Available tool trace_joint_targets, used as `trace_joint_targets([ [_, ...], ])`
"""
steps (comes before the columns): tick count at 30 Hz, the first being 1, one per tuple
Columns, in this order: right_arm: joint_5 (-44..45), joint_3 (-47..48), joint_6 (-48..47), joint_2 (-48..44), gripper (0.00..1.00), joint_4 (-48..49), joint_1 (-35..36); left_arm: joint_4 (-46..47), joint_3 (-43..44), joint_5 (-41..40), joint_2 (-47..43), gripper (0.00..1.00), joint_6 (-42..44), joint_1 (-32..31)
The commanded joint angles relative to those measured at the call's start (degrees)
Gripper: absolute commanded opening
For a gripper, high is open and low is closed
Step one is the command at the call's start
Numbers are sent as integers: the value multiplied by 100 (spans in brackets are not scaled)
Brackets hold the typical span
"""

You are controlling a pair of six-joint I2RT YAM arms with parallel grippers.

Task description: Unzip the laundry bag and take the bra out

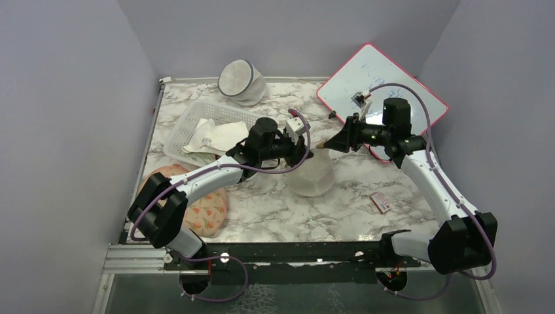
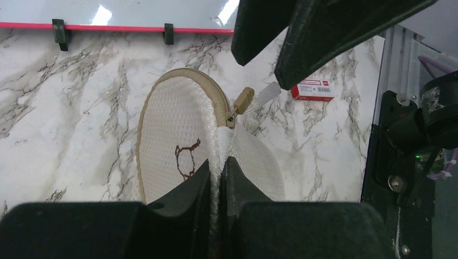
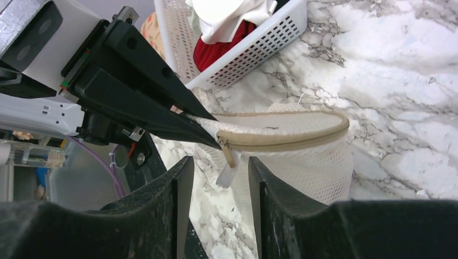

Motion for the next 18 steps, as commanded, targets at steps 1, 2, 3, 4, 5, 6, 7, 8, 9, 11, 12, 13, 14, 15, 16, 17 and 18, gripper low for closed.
trace_joint_targets([
  [1, -517, 238, -293, 271, 39, 509, -6, 271, 126, 279, -60, 0, 49, -19],
  [2, -580, 252, -311, 332, 37, 537, -5, 271, 126, 277, -68, 0, 49, -13],
  [3, -654, 253, -316, 378, 35, 579, -5, 271, 120, 287, -62, 0, 49, -17],
  [4, -755, 233, -315, 410, 33, 629, -5, 271, 119, 293, -60, 0, 51, -12],
  [5, -843, 205, -315, 440, 32, 675, -5, 275, 119, 303, -60, 0, 52, -17],
  [6, -900, 160, -316, 453, 31, 726, -5, 276, 123, 306, -56, 0, 49, -16],
  [7, -930, 118, -308, 460, 31, 772, -5, 276, 126, 308, -53, 0, 51, -19],
  [8, -942, 83, -323, 459, 31, 805, -5, 276, 131, 327, -48, 0, 44, -18],
  [9, -958, 44, -322, 457, 31, 849, -5, 271, 137, 342, -43, 0, 35, -18],
  [11, -1006, -48, -272, 462, 31, 981, -5, 277, 142, 364, -30, 0, 32, -22],
  [12, -1030, -98, -228, 476, 31, 1058, 0, 279, 138, 377, -24, 0, 26, -16],
  [13, -1054, -138, -200, 492, 32, 1109, 4, 279, 142, 386, -15, 0, 21, -19],
  [14, -1066, -183, -193, 520, 32, 1139, 4, 282, 143, 391, -7, 0, 18, -16],
  [15, -1055, -216, -202, 546, 32, 1153, 4, 280, 140, 399, -2, 0, 12, -15],
  [16, -1046, -255, -218, 564, 33, 1164, 3, 287, 141, 407, 0, 0, 11, -19],
  [17, -1042, -291, -224, 576, 33, 1177, -2, 288, 140, 409, 12, 0, 8, -22],
  [18, -1037, -322, -221, 574, 34, 1201, 3, 293, 141, 422, 12, 0, 1, -21],
])
